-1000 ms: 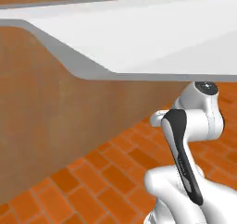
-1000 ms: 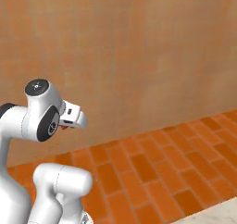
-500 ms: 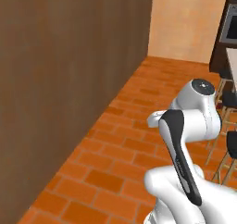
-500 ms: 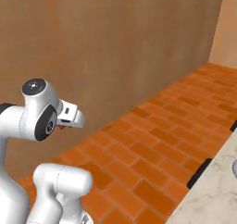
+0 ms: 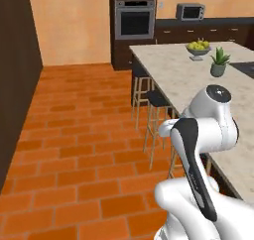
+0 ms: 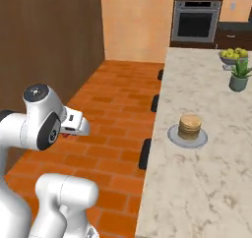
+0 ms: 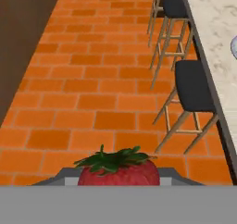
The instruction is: Take the strawberry from the fridge and place it on top of the pancake, located on the dining counter.
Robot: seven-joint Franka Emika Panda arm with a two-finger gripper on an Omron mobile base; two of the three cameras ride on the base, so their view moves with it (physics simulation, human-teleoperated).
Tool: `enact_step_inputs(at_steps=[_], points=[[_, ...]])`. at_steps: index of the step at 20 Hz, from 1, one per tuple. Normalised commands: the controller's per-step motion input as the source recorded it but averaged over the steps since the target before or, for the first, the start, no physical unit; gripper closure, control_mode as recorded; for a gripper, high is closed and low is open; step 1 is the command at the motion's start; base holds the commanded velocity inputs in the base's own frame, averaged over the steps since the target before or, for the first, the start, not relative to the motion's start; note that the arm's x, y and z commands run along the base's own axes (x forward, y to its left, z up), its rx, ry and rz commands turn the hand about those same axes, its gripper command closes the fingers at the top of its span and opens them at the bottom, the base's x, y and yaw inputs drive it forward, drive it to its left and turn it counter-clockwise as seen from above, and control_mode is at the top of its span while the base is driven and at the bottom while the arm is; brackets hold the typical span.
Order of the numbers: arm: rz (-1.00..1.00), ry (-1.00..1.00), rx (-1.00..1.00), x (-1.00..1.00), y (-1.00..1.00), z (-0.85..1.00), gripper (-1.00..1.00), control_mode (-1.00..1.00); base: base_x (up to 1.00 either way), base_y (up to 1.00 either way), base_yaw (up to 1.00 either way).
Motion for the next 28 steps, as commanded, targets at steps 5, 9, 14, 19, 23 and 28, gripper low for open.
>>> enact_step_inputs(at_steps=[5, 9, 14, 19, 23, 28], points=[[0.0, 0.0, 0.0, 0.0, 0.0, 0.0, 1.0, 1.0, 0.47, 0.38, -0.85], [0.0, 0.0, 0.0, 0.0, 0.0, 0.0, 1.0, 1.0, 0.61, 0.51, -0.81], [0.0, 0.0, 0.0, 0.0, 0.0, 0.0, 1.0, 1.0, 0.71, 0.84, -0.69], [0.0, 0.0, 0.0, 0.0, 0.0, 0.0, 1.0, 1.0, 0.45, 0.94, -0.63], [0.0, 0.0, 0.0, 0.0, 0.0, 0.0, 1.0, 1.0, 0.44, 0.97, -0.62], [0.0, 0.0, 0.0, 0.0, 0.0, 0.0, 1.0, 1.0, 0.82, 0.99, -0.47]])
